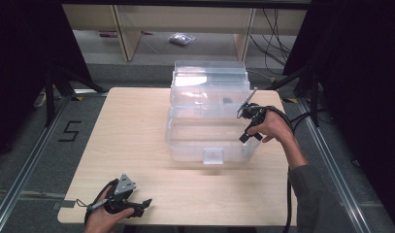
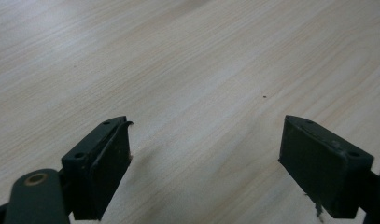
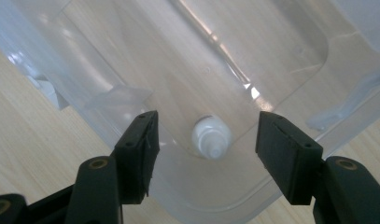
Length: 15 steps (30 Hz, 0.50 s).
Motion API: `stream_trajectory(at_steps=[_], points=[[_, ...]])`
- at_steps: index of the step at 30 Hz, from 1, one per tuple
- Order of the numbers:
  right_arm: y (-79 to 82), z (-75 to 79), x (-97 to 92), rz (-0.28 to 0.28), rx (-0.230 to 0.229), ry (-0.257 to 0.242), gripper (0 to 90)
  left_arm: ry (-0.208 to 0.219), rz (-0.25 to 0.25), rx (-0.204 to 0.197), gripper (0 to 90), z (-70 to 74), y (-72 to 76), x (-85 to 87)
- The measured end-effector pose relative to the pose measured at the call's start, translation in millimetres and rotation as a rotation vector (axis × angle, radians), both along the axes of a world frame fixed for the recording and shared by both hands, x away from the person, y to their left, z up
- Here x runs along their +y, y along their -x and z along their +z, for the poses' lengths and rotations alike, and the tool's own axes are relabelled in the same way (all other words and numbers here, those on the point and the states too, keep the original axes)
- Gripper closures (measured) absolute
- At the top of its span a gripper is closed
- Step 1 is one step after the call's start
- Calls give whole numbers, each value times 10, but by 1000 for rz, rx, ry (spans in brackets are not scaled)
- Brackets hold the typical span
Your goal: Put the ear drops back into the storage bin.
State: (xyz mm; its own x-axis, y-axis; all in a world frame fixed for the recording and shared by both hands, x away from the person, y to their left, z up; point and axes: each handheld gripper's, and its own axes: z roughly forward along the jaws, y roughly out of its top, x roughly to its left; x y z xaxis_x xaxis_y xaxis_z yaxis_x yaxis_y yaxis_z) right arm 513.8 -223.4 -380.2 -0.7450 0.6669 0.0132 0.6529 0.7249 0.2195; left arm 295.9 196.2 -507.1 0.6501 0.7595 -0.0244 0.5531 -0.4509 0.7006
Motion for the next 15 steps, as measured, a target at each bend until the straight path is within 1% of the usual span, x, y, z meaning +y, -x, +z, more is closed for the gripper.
stream_trajectory(at_steps=[1, 2, 3, 4, 6, 7, 8, 9, 10, 11, 12, 14, 15], points=[[6, 15, 5, -11, 0, -6, 403, -22, -16, 4, 157, 8, -4, 15], [10, 19, 6, -9, 0, -7, 403, -11, 5, -4, 157, -7, -7, -1], [13, 20, 5, -8, -1, -9, 404, -7, 10, -4, 157, -4, -6, -1], [12, 22, -2, 1, -8, -6, 403, 0, 5, -1, 157, 2, -1, 1], [14, 25, -3, 1, -7, -6, 403, -2, 3, -4, 157, -6, -5, 2], [23, 31, 0, -10, -3, -5, 403, -8, 3, 2, 158, -3, -7, 3], [24, 33, -6, -11, -9, -11, 403, 1, 2, 1, 158, -1, -2, 0], [19, 38, -14, -3, -15, -12, 403, -21, -10, 5, 158, 8, -9, 13], [17, 41, -19, 3, -17, -12, 405, 0, 5, -1, 157, 0, -1, 0], [31, 47, -18, -10, -16, -14, 405, -7, 4, 3, 157, -2, -7, 2], [31, 47, -18, -10, -16, -14, 405, -2, 3, 0, 157, -3, -4, 2], [36, 57, -24, -14, -20, -21, 403, -48, -34, 11, 157, 23, -13, 37], [35, 63, -30, -10, -26, -24, 400, -54, -35, 13, 158, 26, -14, 39]])
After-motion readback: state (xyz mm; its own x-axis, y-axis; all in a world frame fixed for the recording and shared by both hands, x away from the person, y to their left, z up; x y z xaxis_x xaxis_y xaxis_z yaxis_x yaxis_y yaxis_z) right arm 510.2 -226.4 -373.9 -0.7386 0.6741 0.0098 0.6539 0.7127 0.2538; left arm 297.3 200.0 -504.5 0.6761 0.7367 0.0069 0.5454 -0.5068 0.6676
